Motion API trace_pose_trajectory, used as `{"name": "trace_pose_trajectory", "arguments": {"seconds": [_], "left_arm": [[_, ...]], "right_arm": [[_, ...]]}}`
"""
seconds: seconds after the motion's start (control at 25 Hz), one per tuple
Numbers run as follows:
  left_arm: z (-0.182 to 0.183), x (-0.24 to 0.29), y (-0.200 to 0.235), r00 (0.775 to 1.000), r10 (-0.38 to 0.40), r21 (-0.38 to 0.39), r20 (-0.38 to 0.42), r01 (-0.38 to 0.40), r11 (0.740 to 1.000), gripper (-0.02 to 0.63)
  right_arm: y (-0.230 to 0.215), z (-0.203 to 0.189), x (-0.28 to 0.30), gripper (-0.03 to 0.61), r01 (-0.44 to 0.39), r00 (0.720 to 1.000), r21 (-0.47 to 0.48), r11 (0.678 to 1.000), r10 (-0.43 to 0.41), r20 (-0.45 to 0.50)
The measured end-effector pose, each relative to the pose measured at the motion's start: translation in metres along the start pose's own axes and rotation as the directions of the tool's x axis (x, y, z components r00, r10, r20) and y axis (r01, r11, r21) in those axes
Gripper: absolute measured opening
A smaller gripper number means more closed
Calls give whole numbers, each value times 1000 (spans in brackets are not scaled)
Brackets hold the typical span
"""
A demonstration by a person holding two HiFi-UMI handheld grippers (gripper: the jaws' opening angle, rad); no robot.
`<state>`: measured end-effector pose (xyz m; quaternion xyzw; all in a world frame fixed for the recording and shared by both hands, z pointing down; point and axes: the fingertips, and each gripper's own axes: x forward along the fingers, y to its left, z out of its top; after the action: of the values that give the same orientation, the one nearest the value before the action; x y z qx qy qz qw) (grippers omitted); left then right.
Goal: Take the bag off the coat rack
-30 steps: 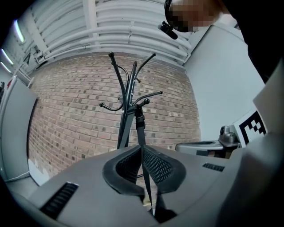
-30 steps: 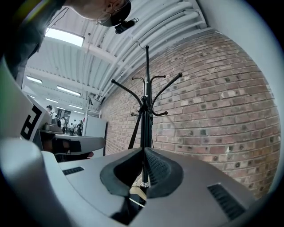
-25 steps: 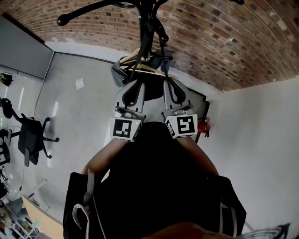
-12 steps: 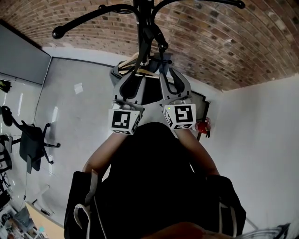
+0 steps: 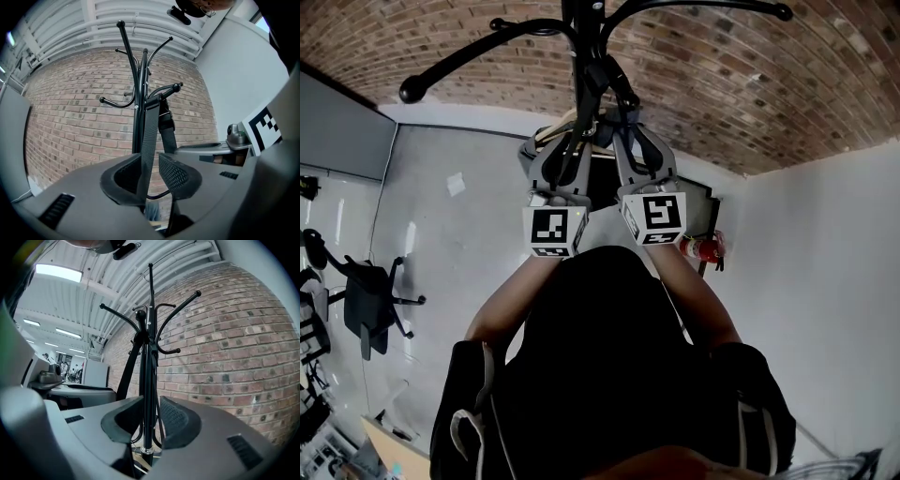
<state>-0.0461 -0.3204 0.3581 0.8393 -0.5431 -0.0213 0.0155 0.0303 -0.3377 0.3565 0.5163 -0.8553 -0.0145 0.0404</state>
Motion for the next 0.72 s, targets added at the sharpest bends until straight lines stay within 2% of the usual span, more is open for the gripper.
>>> {"name": "trace_pose_trajectory", "arguments": {"seconds": [0.16,0.36,0.72], "left_arm": [[3,4,10,1000,-9,3,-12,9,1000,118],[3,11,3,999,-42,62,0,42,997,118],[2,27,4,1000,-11,69,-30,13,998,117]], "right_arm": [[1,0,7,109,6,1000,3,1000,-6,0],[0,-4,13,109,23,1000,7,1000,-23,-10],[-3,-1,19,107,55,999,5,998,-55,0]]}}
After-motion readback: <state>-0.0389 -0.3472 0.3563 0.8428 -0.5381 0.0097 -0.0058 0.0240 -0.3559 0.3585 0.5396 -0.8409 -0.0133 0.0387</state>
